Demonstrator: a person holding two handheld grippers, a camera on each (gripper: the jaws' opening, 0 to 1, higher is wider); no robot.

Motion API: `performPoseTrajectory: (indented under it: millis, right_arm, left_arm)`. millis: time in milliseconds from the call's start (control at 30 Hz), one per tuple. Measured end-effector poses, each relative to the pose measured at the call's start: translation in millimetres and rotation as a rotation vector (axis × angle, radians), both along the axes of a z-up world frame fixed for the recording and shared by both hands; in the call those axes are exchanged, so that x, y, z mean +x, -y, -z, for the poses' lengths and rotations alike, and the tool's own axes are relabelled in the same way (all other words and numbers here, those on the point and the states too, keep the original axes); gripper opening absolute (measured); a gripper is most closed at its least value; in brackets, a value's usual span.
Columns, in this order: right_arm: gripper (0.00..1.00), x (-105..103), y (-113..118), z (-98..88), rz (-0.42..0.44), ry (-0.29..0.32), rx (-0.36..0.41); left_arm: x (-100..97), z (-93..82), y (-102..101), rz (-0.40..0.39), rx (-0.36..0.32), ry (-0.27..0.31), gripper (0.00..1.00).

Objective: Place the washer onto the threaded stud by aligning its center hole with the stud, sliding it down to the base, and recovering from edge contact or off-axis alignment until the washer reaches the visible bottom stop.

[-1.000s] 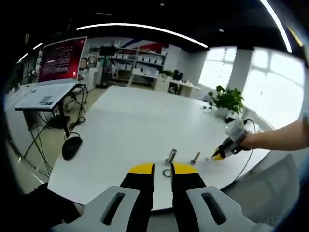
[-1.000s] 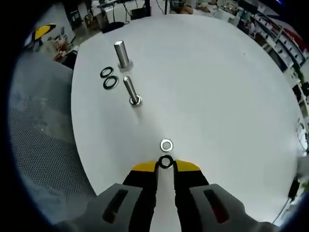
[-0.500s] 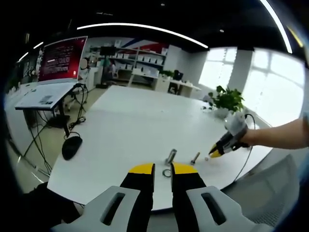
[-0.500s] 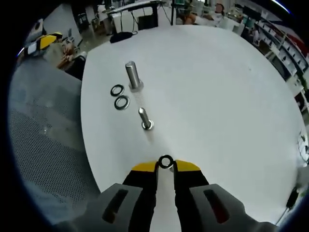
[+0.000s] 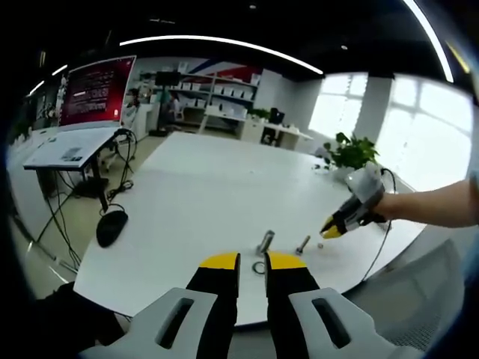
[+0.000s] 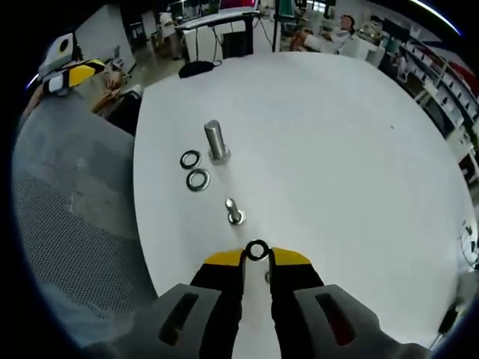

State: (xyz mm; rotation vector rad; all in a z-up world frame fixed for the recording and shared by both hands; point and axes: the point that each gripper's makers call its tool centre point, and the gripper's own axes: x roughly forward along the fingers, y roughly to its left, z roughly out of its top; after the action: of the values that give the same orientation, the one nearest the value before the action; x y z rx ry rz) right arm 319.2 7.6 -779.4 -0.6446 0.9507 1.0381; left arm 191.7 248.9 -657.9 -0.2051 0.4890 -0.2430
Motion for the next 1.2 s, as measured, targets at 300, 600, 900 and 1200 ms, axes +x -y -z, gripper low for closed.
performPoseTrajectory:
  millis: [300,600,900,1200]
  right_arm:
    - [0.14,0.4,-17.8,-10.2,-0.043,0.008,0.012]
    - [0.14,-4.1,-32.9,-15.9,-0.086,0.012,0.016]
    - [0.14,-8.0,-39.7,-10.9,-0.138,0.012,-0.031]
    - [0.14,-5.9,-43.3,-6.6,-0.166,0.007,-0.071]
  left_arm:
    - [0.3,0.4,-0.3,-0.002,0.001,-0.002,0.1]
    - [0.5,0.0,-0.9,-0.006,0.0,-0.001,0.1]
    - [0.4,-0.5,-0.3,-0.005,-0.005,0.001,0.1]
    - [0.5,-0.5,-0.6,-0.006,-0.004,0.001,0.1]
